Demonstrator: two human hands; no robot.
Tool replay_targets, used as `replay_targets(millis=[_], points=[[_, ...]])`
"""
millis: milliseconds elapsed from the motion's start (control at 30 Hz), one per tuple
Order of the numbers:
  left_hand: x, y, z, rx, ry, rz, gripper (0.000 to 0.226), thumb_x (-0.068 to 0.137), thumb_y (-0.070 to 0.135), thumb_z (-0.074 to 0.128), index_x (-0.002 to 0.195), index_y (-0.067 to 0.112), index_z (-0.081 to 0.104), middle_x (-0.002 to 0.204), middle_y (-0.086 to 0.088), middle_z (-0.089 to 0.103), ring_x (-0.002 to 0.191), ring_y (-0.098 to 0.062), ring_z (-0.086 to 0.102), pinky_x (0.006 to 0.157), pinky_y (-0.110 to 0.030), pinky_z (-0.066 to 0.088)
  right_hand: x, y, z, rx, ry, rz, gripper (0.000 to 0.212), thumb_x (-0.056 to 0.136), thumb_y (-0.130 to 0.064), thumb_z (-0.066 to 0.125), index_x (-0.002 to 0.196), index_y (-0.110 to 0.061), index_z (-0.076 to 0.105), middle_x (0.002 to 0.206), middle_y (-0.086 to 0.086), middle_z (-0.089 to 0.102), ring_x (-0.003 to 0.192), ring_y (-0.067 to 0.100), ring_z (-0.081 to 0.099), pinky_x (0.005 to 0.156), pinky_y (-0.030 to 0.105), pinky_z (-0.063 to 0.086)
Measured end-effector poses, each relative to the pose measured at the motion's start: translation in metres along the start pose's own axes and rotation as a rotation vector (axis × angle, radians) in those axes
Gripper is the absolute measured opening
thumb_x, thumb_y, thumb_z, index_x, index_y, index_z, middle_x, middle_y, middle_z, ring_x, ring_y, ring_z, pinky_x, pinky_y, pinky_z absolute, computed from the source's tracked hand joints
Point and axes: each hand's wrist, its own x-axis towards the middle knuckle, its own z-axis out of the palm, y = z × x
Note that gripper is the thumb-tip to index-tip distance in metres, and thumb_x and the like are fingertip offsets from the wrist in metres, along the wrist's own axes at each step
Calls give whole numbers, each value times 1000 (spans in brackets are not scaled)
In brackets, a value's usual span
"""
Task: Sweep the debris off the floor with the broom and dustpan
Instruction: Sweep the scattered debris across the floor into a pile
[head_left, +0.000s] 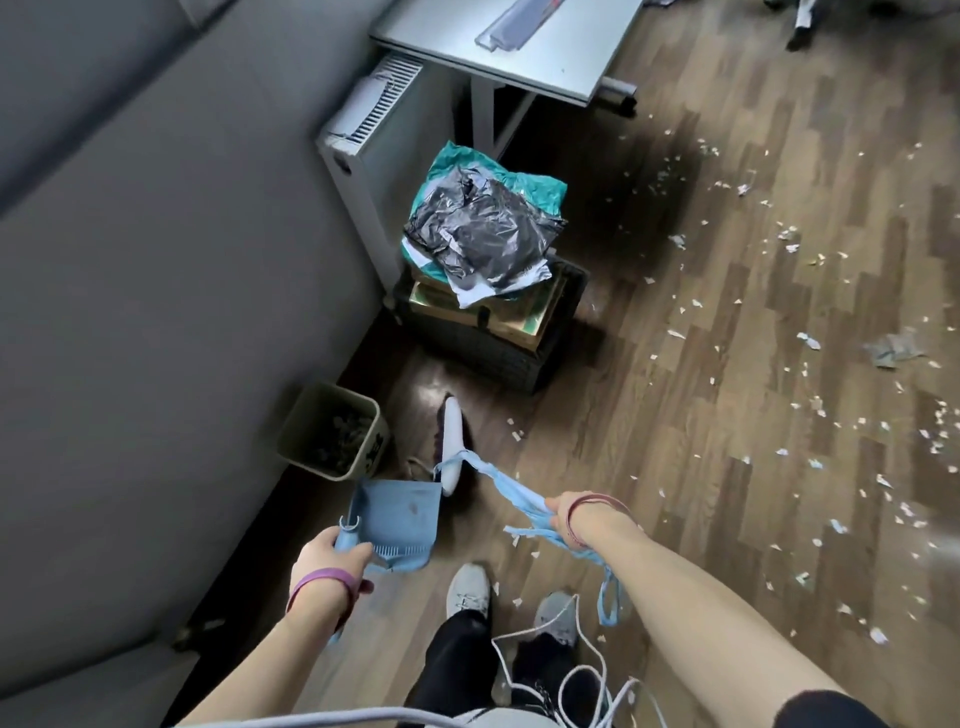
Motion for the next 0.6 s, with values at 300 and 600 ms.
replay_targets(millis=[300,600], points=[[-11,47,65,-148,-118,32,25,88,17,61,112,18,55,78,-3,63,54,-27,62,43,-23,39,13,73,6,11,-26,38,67,79,0,59,140,-20,40,125,9,59,103,30,63,80,36,51],[-99,94,180,0,-196,152,17,89,17,58,106,15,56,79,-3,58,45,-21,54,33,-16,35,-62,243,31,69,-1,117,50,88,-10,49,135,-28,47,134,-1,54,102,19,55,101,38,38]])
